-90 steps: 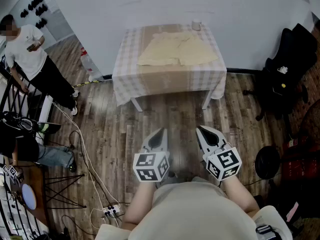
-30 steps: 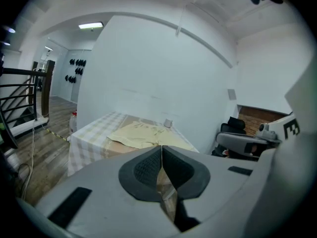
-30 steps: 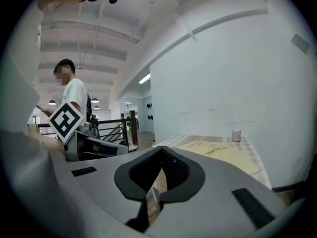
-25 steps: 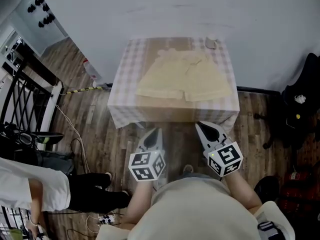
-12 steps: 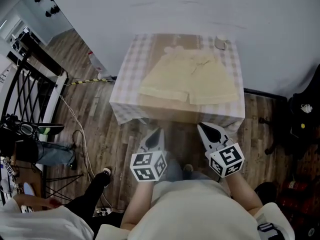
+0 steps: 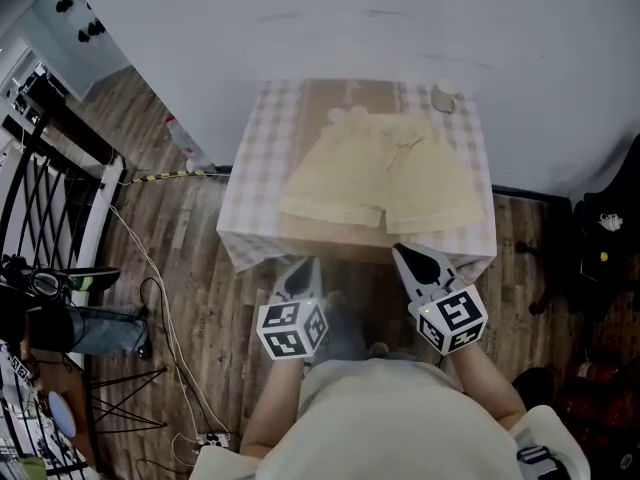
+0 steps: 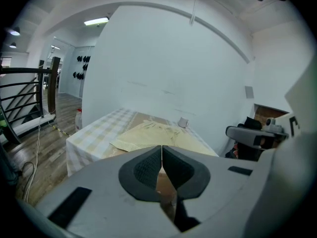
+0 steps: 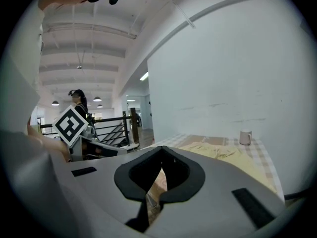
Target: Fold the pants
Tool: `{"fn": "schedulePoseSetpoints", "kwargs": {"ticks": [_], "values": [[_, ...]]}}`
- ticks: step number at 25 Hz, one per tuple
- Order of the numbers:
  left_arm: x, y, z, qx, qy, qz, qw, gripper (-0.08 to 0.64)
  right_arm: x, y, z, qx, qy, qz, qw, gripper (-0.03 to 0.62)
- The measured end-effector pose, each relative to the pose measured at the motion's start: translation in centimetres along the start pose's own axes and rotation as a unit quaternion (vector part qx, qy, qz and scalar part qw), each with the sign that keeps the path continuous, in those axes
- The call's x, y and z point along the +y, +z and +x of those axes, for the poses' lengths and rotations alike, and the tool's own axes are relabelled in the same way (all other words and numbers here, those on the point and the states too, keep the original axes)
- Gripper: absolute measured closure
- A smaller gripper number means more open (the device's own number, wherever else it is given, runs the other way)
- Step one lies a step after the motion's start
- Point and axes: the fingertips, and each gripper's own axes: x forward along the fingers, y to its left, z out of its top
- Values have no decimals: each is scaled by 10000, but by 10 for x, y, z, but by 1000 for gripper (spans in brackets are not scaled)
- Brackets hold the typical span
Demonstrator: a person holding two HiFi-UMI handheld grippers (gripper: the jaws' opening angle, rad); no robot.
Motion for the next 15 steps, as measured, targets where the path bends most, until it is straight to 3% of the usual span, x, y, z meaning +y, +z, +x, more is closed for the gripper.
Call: {"fn": "schedulePoseSetpoints", "kwargs": {"ticks": [7,15], "values": [[55,28,47,105,226,273,9993,554,-11,16,64,37,20,-104,9999,592],[116,34,92,380,382,-30,9985,554,-26,27,130,97,-13,-80,9999,592]]}}
